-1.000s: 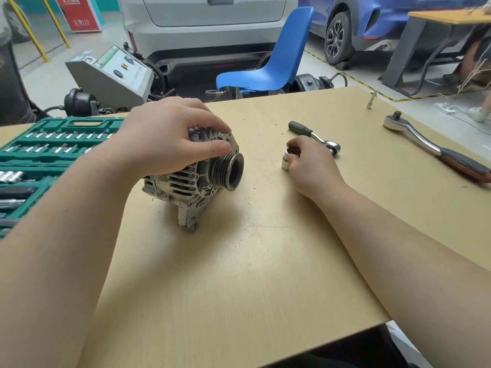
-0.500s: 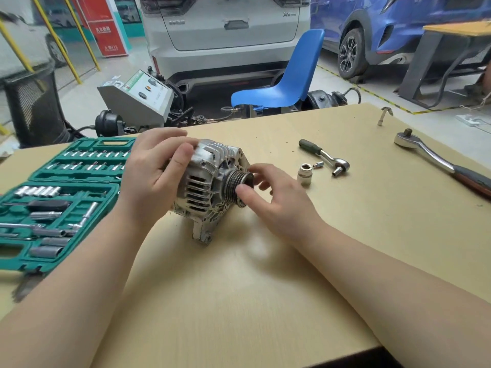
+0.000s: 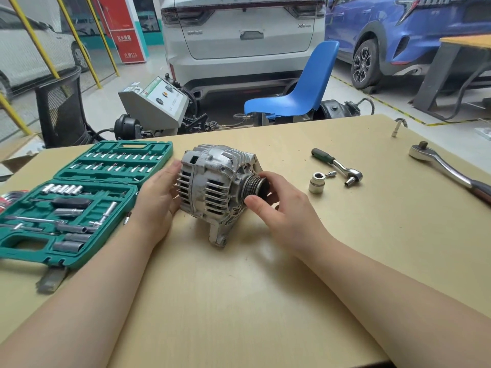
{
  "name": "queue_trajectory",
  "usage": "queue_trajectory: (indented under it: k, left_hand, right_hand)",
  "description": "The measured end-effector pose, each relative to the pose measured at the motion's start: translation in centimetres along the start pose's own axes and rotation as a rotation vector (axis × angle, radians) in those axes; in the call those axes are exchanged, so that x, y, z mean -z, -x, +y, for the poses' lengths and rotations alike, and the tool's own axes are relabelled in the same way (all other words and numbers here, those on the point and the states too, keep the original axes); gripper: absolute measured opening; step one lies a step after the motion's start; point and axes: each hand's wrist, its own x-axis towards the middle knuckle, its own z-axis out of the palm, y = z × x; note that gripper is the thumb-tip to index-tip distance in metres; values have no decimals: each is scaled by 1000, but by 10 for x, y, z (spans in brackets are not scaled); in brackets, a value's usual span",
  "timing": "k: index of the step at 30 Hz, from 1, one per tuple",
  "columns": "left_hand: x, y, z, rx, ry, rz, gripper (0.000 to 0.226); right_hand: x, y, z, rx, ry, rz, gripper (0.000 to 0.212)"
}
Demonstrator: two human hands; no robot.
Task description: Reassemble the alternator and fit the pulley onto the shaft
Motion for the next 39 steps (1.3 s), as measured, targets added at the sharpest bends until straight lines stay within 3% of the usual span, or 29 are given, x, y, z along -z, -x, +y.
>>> queue_trajectory:
  k: [6,12,17,24,31,36,39]
  left_hand:
    - [-3,8,3,43,-95,-87,47]
    - [-13,15,8,56,-124,-101,42]
    - [-19,19,7,30,-134,-73,41]
    - [-26,21,5,-20,-219,-10,41]
    - [-27,22,10,-60,-315,-8,48]
    - [-35,18,10,-39,-362,37,40]
    - [-31,19,12,-18,-367,41,38]
  right_hand:
    - [5,-18,12,-87,-32,55,56]
    - [-1,-36,17,-133,-109,113,26]
    - [-4,-43,23,-235,-231,136,32]
    - [-4,-47,21,-337,-370,177,22]
    - [-2,-47,12,-361,-386,178,21]
    - [0,-49,8,-398,-370,138,33]
    - [-1,-46,7,-370,-308,126,25]
